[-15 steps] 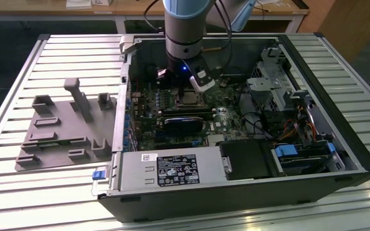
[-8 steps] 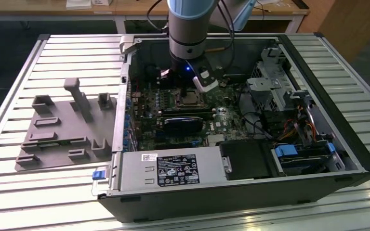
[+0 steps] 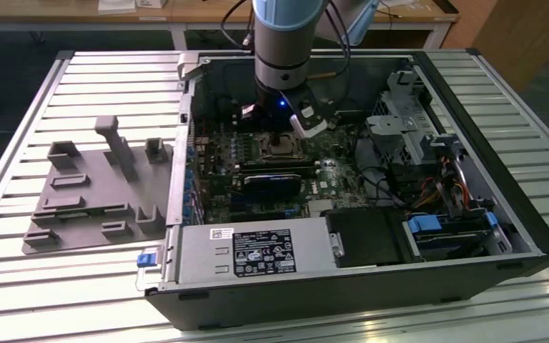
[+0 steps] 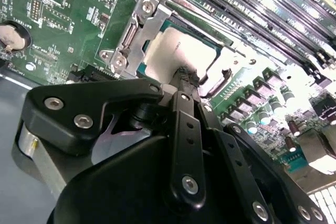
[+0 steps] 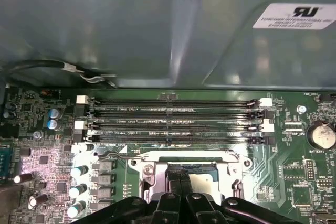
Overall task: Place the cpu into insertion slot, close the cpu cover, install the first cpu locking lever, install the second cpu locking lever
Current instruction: 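Close the cpu cover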
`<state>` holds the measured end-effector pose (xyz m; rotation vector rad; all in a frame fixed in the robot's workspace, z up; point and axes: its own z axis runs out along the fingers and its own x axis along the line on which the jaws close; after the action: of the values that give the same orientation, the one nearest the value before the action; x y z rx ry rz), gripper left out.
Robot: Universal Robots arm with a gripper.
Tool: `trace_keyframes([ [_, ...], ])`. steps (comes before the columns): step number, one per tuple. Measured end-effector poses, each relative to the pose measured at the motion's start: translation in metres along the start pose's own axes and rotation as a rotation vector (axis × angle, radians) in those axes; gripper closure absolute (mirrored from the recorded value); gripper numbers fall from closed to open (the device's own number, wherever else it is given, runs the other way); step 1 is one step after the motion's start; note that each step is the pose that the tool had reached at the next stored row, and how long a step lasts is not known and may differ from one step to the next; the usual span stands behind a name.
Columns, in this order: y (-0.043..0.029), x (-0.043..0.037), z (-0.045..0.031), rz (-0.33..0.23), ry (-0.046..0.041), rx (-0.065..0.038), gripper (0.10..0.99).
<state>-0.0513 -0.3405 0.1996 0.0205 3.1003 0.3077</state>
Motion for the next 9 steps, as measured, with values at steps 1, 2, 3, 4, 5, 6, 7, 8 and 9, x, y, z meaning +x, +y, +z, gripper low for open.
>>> trace_keyframes([
  [1, -0.0001, 0.0001, 0.0005, 0.0, 0.0001, 0.001, 0.984],
  [2, -0.0002, 0.0003, 0.0007, 0.0, 0.0001, 0.001, 0.984],
  [3, -0.0002, 0.0006, 0.0008, 0.0, 0.0, 0.002, 0.984],
  [4, -0.0002, 0.0012, 0.0009, 0.0, 0.0, 0.002, 0.984],
  [5, -0.0002, 0.0021, 0.001, 0.0, -0.0001, 0.001, 0.984],
  [6, -0.0002, 0.0033, 0.001, 0.0, -0.0001, 0.001, 0.984],
  [7, -0.0003, 0.0046, 0.001, 0.0, -0.0002, 0.001, 0.984],
  [8, -0.0003, 0.0056, 0.0009, 0.0, -0.0002, 0.001, 0.984],
  [9, -0.0003, 0.0064, 0.0008, 0.0, 0.0, 0.002, 0.984],
])
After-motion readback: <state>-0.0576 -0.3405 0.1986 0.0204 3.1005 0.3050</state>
